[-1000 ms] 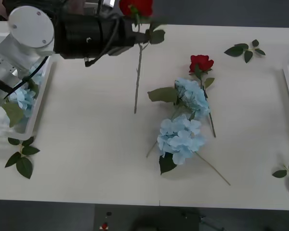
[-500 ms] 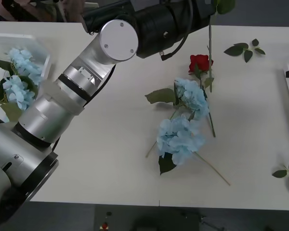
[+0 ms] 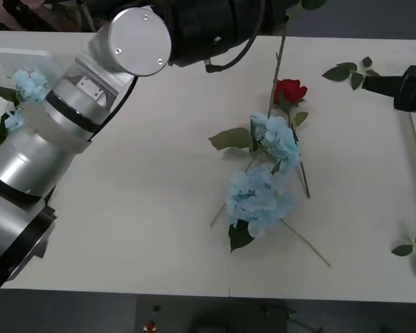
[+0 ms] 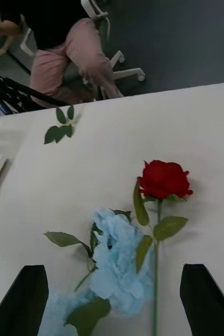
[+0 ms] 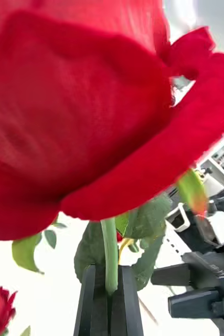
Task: Put the red flowers into the right box and the blue flowers into the left box
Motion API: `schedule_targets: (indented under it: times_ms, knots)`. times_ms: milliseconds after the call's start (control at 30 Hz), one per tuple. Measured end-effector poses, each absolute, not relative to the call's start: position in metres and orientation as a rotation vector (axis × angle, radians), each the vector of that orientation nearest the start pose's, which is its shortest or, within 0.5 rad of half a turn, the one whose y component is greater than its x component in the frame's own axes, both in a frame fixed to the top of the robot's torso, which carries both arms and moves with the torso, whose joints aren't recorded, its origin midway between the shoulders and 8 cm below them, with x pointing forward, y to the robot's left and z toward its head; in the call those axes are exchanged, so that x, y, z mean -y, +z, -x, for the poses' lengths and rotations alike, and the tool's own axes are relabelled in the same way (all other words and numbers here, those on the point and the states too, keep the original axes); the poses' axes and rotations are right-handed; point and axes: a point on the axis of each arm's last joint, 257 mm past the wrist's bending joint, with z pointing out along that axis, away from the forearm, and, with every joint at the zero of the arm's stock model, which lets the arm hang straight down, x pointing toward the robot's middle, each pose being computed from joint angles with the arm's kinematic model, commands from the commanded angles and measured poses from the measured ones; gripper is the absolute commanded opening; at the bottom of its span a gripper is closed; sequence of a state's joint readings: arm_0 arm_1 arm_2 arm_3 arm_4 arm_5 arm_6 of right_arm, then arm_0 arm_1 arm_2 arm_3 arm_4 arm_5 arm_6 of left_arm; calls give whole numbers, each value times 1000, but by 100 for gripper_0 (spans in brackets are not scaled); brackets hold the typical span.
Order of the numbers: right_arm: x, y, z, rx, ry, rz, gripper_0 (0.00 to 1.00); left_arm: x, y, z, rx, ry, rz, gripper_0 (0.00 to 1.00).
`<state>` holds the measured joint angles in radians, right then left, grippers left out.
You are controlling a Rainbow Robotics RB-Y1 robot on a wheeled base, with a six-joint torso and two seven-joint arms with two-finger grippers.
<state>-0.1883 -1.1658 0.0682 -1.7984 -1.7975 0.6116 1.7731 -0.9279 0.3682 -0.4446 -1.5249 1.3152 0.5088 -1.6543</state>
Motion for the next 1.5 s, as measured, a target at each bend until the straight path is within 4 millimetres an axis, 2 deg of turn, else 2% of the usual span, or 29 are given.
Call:
schedule_targets:
  times_ms: [100, 267, 433, 800, 1067, 1100, 1133, 1200, 1267, 1300, 1333, 1500]
  knots:
    - [245, -57, -506, -1889, 764, 279, 74, 115, 78, -525, -1486, -1130, -586, 0]
    - [211, -52, -501, -1817, 865, 279, 74, 114, 85, -523, -1476, -1160, -567, 0]
    - [190, -49, -501, -1733, 881, 321, 74, 113, 97, -523, -1454, -1184, -543, 0]
    - [140, -46, -493, -1596, 973, 365, 74, 114, 98, -521, -1457, -1214, -534, 0]
    - [101, -20, -503, -1506, 969, 420, 71, 114, 98, -521, -1457, -1214, -533, 0]
    - [94, -19, -505, -1504, 982, 423, 62, 114, 98, -521, -1457, -1214, -533, 0]
    - [88, -18, -507, -1503, 993, 428, 57, 114, 98, -521, -1457, -1214, -533, 0]
    - [73, -19, -511, -1507, 1015, 440, 38, 114, 98, -521, -1457, -1214, -533, 0]
    - [62, -22, -515, -1515, 1030, 450, 18, 114, 98, -521, -1457, -1214, -533, 0]
    - [58, -23, -517, -1518, 1031, 454, 4, 114, 98, -521, -1457, -1214, -533, 0]
    - [56, -24, -520, -1520, 1027, 457, 0, 114, 98, -521, -1457, -1214, -533, 0]
    - [51, -22, -530, -1521, 1031, 444, 0, 114, 98, -521, -1458, -1214, -533, 0]
